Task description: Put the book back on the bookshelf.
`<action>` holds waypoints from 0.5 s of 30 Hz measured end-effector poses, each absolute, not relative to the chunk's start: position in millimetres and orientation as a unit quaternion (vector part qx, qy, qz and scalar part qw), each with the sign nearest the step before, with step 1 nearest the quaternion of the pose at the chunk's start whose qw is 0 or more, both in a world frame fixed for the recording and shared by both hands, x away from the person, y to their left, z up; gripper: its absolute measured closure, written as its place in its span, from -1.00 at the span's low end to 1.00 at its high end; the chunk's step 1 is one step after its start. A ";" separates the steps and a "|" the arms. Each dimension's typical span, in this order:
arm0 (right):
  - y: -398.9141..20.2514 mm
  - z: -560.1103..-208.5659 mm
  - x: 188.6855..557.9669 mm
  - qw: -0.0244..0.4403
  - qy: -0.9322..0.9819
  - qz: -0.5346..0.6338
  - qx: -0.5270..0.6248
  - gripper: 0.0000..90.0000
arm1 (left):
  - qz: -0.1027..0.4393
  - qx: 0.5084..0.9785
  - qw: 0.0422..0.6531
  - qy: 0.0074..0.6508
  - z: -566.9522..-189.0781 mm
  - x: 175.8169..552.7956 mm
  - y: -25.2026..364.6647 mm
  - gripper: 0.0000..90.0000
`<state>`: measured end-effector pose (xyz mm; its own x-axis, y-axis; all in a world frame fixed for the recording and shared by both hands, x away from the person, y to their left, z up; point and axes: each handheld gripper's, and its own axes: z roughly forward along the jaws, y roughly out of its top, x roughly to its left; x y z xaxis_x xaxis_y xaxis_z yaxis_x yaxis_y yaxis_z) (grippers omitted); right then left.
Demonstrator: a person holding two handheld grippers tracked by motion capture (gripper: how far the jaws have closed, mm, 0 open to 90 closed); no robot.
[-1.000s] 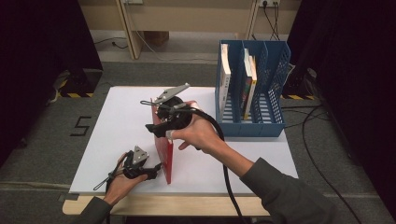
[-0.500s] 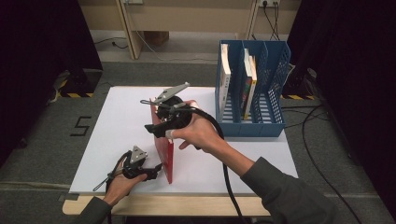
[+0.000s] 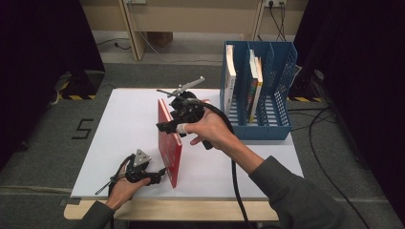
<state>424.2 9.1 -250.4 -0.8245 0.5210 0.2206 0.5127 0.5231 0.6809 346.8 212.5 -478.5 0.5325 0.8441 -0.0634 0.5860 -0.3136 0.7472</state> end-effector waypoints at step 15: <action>13.8 -256.6 428.0 0.025 0.907 0.319 0.275 0.26 | 0.175 0.795 0.371 0.447 -478.5 346.5 211.6 -0.63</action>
<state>428.0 13.8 -256.6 -0.8479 0.5140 0.1301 0.4821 0.6452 0.5927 346.5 211.6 -478.5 0.5392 0.8405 -0.0535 0.5803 -0.3247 0.7469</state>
